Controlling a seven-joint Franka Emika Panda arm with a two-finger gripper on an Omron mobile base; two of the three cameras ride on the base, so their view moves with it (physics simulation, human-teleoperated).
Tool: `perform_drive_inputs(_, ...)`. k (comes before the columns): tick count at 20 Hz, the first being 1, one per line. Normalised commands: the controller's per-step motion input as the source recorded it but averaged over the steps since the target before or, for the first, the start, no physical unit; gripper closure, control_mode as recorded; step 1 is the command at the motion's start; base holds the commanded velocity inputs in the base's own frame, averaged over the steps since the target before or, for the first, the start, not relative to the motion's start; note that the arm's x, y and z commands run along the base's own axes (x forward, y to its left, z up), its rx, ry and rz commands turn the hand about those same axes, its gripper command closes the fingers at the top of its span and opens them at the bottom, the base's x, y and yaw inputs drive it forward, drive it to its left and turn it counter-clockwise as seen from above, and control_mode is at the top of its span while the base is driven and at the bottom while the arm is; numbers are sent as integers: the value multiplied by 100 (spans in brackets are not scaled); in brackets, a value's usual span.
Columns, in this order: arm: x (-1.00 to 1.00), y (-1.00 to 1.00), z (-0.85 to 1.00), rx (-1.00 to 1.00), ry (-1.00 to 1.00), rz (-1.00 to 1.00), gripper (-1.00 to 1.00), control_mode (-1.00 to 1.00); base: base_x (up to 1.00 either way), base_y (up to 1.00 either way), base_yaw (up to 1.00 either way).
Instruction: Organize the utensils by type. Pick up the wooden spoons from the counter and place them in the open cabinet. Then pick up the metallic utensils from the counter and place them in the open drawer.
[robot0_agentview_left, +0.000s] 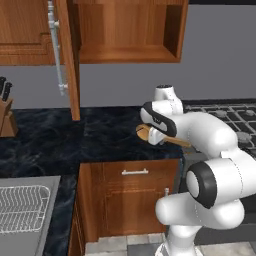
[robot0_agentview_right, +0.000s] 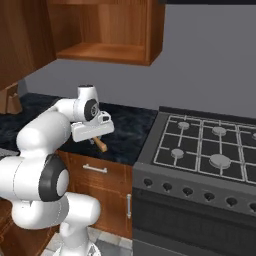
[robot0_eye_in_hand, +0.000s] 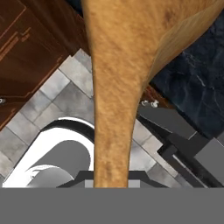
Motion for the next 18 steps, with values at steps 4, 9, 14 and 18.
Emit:
perform_drive_inputs(4, 0, 0, 0, 0, 0, 0, 100, 100, 73, 42, -8)
perform_drive_inputs(9, 0, 0, 0, 0, 0, 0, 100, 100, 59, 47, 0)
perform_drive_inputs(14, 0, 0, 0, 0, 0, 0, 100, 100, 53, 14, 0)
perform_drive_inputs(18, 0, 0, 0, 0, 0, 0, 100, 100, 42, 0, 0)
